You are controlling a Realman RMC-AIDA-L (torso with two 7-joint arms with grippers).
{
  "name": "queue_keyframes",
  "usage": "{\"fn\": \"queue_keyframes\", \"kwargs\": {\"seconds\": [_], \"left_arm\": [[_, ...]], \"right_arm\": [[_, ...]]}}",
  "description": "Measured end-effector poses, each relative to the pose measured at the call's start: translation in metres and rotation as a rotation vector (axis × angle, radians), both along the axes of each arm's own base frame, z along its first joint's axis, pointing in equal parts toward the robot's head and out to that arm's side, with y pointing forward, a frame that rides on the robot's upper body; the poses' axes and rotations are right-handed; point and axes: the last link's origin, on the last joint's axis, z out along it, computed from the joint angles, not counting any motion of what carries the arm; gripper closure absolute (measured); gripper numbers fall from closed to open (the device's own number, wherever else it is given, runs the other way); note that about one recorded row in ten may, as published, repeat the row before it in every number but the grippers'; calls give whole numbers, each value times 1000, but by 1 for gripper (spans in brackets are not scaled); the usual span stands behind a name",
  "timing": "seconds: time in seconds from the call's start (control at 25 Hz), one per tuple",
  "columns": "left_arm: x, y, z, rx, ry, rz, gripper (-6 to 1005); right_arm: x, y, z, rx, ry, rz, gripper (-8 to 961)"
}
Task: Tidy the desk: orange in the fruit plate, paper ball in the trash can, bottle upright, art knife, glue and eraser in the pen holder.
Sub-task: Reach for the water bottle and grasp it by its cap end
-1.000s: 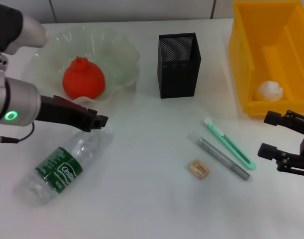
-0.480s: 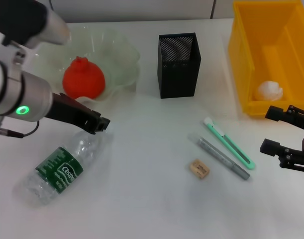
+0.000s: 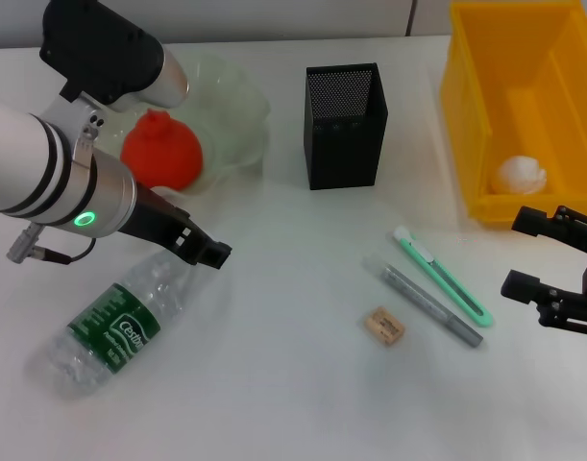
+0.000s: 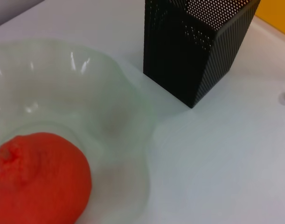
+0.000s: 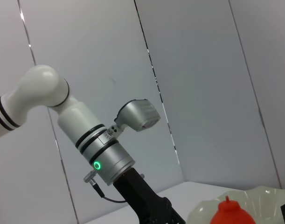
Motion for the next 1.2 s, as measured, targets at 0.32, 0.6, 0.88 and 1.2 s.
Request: {"fn": "queue_keyframes", "kwargs": {"seconds": [0.32, 0.6, 0.88, 1.2], "left_arm": [[-6, 6, -7, -6, 9, 10, 229], [-12, 13, -12, 21, 1, 8, 233], [-20, 12, -19, -19, 30, 14, 286], [-22, 13, -23, -25, 34, 18, 543]], "right_arm": [[1, 1, -1, 2, -5, -5, 120], [1, 1, -1, 0, -9, -7, 120], [3, 0, 1, 0, -9, -13, 121], [2, 0, 3, 10, 1, -12, 121]]}}
